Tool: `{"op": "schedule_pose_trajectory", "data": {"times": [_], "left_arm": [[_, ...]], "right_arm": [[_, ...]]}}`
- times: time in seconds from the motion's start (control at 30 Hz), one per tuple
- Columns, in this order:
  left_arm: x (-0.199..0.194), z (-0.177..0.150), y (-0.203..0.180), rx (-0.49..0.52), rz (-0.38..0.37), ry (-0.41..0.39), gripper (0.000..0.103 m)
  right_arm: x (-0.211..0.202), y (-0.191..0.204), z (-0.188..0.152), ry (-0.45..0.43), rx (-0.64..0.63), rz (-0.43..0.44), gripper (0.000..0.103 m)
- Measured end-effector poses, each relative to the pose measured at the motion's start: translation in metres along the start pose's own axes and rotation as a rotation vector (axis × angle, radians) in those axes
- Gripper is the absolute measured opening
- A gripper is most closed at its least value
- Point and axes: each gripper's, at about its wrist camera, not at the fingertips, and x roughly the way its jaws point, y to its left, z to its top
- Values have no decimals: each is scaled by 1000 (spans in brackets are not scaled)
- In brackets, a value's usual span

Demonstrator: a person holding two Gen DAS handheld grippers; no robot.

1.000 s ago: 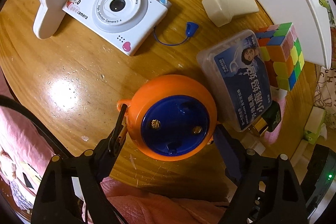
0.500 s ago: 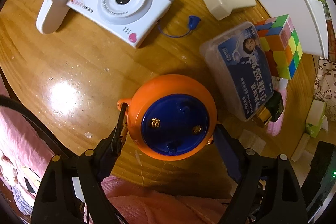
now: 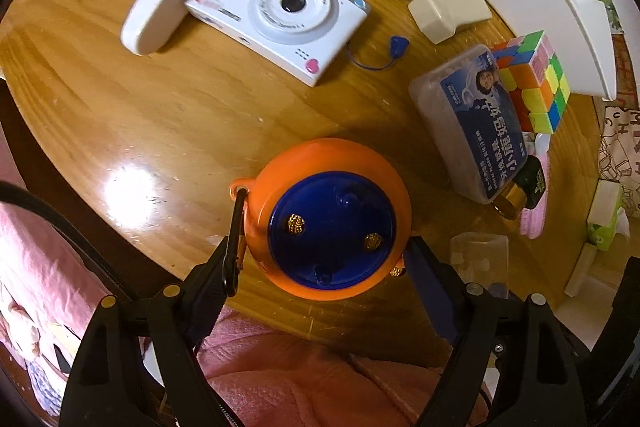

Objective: Organize rigid objects
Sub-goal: 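Close the right gripper on the clear plastic box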

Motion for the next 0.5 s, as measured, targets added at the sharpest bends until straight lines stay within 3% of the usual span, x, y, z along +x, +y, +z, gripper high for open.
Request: {"op": "schedule_pose_trajectory", "data": {"times": [0.07, 0.1, 0.5], "left_arm": [[-7, -3, 3, 5, -3, -11, 85], [-10, -4, 4, 8, -3, -20, 85], [-69, -6, 3, 50, 4, -149, 85]], "right_arm": [[-4, 7, -1, -28, -16, -1, 49], [-9, 11, 1, -44, -23, -3, 31], [-27, 13, 7, -107, -65, 45, 30]]}}
